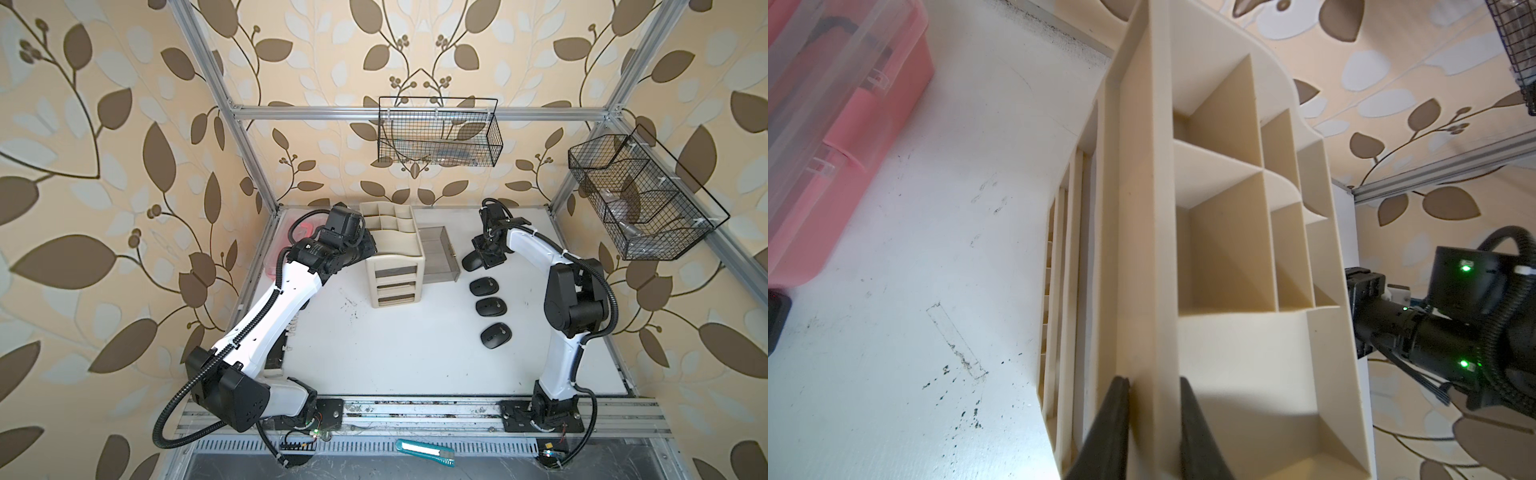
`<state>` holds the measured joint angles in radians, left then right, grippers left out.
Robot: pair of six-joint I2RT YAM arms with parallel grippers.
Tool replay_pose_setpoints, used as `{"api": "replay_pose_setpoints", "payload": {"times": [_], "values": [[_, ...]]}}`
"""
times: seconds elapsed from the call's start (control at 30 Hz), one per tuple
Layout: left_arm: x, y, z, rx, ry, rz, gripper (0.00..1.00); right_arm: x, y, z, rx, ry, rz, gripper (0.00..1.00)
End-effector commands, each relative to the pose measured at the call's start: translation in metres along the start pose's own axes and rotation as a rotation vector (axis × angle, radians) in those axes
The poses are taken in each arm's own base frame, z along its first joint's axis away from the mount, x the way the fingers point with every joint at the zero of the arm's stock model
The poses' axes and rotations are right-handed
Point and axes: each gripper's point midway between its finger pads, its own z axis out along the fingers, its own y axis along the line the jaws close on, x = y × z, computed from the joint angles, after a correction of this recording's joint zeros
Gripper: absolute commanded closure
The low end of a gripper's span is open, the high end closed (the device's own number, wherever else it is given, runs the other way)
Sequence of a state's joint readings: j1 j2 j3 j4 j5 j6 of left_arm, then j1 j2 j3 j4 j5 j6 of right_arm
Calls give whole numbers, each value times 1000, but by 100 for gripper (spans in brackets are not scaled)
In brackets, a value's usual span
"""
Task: Take the mice out of the drawer
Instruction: Place the mouse at the center of the board.
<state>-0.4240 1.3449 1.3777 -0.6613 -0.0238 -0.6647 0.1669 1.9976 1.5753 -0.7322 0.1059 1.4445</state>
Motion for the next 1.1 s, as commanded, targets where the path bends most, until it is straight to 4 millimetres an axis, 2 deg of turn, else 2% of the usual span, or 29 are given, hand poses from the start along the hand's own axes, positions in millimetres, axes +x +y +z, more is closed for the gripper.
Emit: {"api": "replay_pose_setpoints", "payload": {"times": [0.0,0.2,0.33,0.47,0.6,0.7,1.07], "values": [[1,-6,-14,41,14,0,80,-3,-9,22,26,8,89,36],[0,-8,-11,42,18,1,80,-7,-10,35,31,6,96,35],[-1,-6,-10,33,10,2,80,-8,-18,42,62,15,103,34],[-2,-6,-10,28,12,8,80,-14,-14,40,60,16,91,33],[-2,-8,-11,38,14,18,80,-29,10,7,14,-51,-18,27],[0,-9,-10,44,32,33,81,-30,21,-17,-34,-67,-125,26],[2,7,-2,-2,112,100,86,14,-3,-52,-226,18,-520,25]]}}
